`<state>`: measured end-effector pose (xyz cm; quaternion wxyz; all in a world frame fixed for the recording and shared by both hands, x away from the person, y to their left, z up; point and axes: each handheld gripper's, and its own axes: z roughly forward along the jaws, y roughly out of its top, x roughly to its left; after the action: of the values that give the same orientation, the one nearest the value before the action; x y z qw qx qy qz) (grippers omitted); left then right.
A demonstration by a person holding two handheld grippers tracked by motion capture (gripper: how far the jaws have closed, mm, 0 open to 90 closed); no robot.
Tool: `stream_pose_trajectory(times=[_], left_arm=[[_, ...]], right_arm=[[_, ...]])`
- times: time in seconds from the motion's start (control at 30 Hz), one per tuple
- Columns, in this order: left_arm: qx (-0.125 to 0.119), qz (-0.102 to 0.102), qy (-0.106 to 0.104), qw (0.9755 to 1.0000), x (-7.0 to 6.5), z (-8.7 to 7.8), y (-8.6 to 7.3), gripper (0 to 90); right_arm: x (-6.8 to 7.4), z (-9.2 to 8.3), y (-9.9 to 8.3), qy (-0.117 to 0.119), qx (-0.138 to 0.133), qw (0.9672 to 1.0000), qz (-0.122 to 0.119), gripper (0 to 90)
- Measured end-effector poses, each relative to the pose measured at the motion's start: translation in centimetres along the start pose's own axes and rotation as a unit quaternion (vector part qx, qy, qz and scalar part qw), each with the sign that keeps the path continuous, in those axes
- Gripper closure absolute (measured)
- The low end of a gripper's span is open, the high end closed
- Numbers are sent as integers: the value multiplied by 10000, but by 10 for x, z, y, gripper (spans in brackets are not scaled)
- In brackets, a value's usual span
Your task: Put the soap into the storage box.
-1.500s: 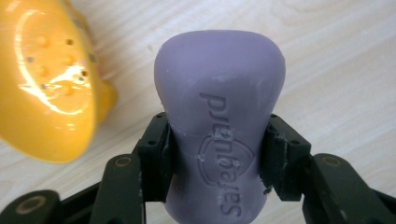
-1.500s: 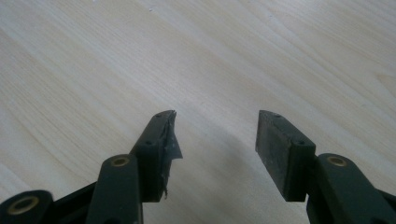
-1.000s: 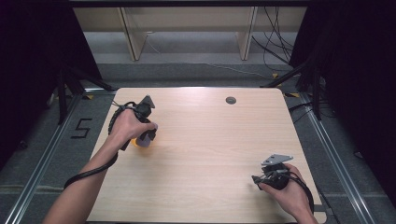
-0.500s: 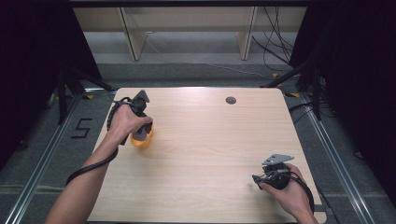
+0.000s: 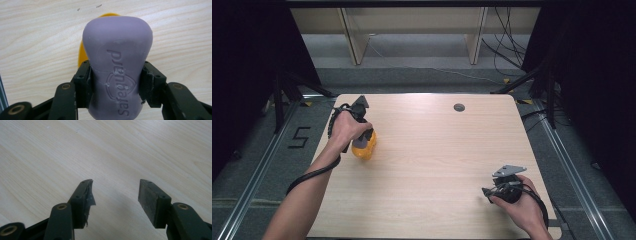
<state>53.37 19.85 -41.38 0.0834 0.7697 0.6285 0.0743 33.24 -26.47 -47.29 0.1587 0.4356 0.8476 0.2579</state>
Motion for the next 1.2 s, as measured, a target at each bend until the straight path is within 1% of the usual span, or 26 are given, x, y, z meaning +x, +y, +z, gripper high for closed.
stream_pose_trajectory(times=[0.03,0.1,0.17,0.2,0.23,0.27,0.3,0.37,0.4,0.43,0.47,0.5,0.53,0.6,0.63,0.7,0.8,0.83,0.93,0.97,1.0,1.07,1.1,1.13,1.17,1.2], left_arm=[[-8,-156,-54,9999,-2,2,0,491],[-18,-70,-32,10000,0,4,0,491],[-14,-162,-38,9999,-1,8,0,491],[96,-126,-67,9999,0,9,0,491],[-61,-198,-41,9998,-1,14,0,491],[-53,-103,-22,9999,1,15,1,491],[-53,-103,-22,9999,1,15,1,491],[-23,-251,-95,9996,-1,17,1,490],[-23,-251,-95,9996,-1,17,1,491],[175,123,-69,9997,5,16,3,491],[175,123,-69,9997,5,16,3,491],[44,-238,-114,9996,0,19,2,491],[-44,-316,-93,9994,-1,21,2,491],[-14,-96,-121,9999,2,24,3,490],[17,-39,-45,10000,3,24,3,491],[211,226,-55,9995,6,23,4,490],[54,69,-47,10000,4,27,3,490],[-33,-237,-103,9997,0,29,2,490],[-3,-197,-64,9998,-1,32,2,490],[24,-65,-47,10000,1,32,3,489],[57,-137,-87,9999,0,33,2,489],[229,78,-92,9997,3,32,2,489],[229,78,-92,9997,3,32,2,489],[95,28,-82,9999,1,34,2,489],[11,-126,-61,9999,-2,36,1,488],[40,-67,-53,10000,-2,37,1,487]], right_arm=[[0,0,0,1,0,10000,-1,454],[0,0,0,-2,1,10000,0,454],[0,0,0,0,2,10000,0,454],[0,0,0,-2,2,10000,-8,454],[0,0,0,-2,-19,10000,3,454],[2,0,0,20,31,9999,137,454],[1,-1,0,24,24,10000,52,454],[2,-1,0,39,49,9999,159,454],[1,-1,0,28,26,10000,46,454],[1,-1,0,27,32,10000,50,453],[1,0,0,-5,1,10000,37,453],[1,0,0,-5,1,10000,37,453],[0,0,0,32,28,10000,13,453],[0,0,0,30,35,10000,15,453],[0,1,0,6,-8,10000,-40,453],[0,1,0,-15,-19,10000,-27,452],[0,1,0,-7,-10,10000,-28,452],[0,1,0,7,-14,10000,-34,452],[0,2,0,-10,-15,10000,-26,451],[0,1,0,-3,-9,10000,-32,451],[0,2,0,-3,-13,10000,-31,451],[0,2,0,11,-9,10000,-34,451],[0,2,0,11,-9,10000,-34,451],[0,2,0,-6,-15,10000,-30,450],[1,1,0,23,47,10000,25,450],[1,1,0,21,50,10000,28,449]])
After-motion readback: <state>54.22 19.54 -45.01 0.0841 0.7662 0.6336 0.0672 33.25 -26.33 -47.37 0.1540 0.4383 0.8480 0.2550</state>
